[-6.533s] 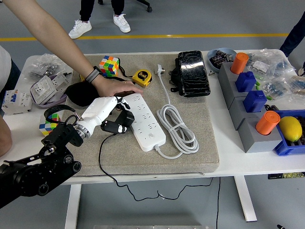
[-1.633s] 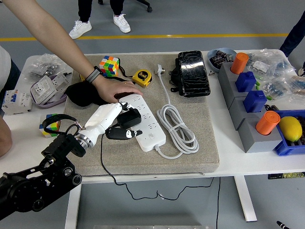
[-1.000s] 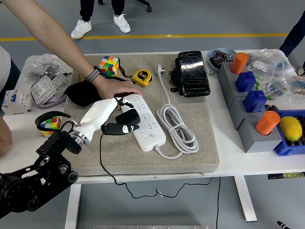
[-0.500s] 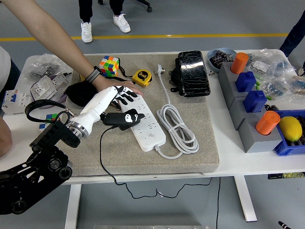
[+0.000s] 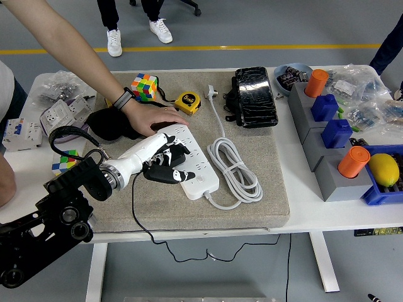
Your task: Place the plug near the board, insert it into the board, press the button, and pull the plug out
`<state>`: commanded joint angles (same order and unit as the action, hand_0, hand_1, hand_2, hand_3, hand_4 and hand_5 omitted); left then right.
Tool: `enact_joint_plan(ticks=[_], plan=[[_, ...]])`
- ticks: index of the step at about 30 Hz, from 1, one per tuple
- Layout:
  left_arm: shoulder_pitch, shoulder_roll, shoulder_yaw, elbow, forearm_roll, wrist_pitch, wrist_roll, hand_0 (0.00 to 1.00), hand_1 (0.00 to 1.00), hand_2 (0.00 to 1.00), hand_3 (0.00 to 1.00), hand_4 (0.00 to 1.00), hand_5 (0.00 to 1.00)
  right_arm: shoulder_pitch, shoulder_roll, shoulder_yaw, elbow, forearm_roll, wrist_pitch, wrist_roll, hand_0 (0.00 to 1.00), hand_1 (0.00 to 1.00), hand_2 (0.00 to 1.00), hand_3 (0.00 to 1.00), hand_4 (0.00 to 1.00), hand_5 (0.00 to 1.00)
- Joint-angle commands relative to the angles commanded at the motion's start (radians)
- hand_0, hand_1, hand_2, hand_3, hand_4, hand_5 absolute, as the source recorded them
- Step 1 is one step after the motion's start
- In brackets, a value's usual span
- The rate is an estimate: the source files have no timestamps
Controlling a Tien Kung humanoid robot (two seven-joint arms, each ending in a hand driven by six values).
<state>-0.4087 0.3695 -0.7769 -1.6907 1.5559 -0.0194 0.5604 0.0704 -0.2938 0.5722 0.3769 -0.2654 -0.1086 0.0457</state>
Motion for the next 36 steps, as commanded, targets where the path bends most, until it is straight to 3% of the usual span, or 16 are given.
enact_joint_plan(ticks=[4,5,14,36], plan=[[-0.015,-0.004,0.016,0.013,-0.022,-0.054,0.041,0.064,0.089,0.158,0.784,0.601,0.002,0.001,-0.002,0.003,0.001,-0.001,0.0,0.0,0.57,0.641,0.609,0.538,0.921,0.477],[-0.021,-0.006,0.023,0.019,-0.026,-0.066,0.051,0.062,0.091,0.16,0.857,0.712,0.002,0.0,-0.001,0.002,0.0,0.0,0.0,0.0,0.57,0.641,0.609,0.538,0.921,0.477],[-0.055,-0.022,0.066,0.044,-0.069,-0.119,0.067,0.061,0.093,0.163,0.891,0.737,0.002,-0.002,0.001,-0.001,0.0,0.003,0.001,0.0,0.57,0.641,0.609,0.537,0.921,0.477],[-0.124,-0.053,0.174,0.152,-0.122,-0.113,0.037,0.061,0.095,0.166,0.876,0.713,0.002,0.0,0.001,0.002,0.0,0.003,0.001,0.0,0.57,0.641,0.609,0.537,0.921,0.477]])
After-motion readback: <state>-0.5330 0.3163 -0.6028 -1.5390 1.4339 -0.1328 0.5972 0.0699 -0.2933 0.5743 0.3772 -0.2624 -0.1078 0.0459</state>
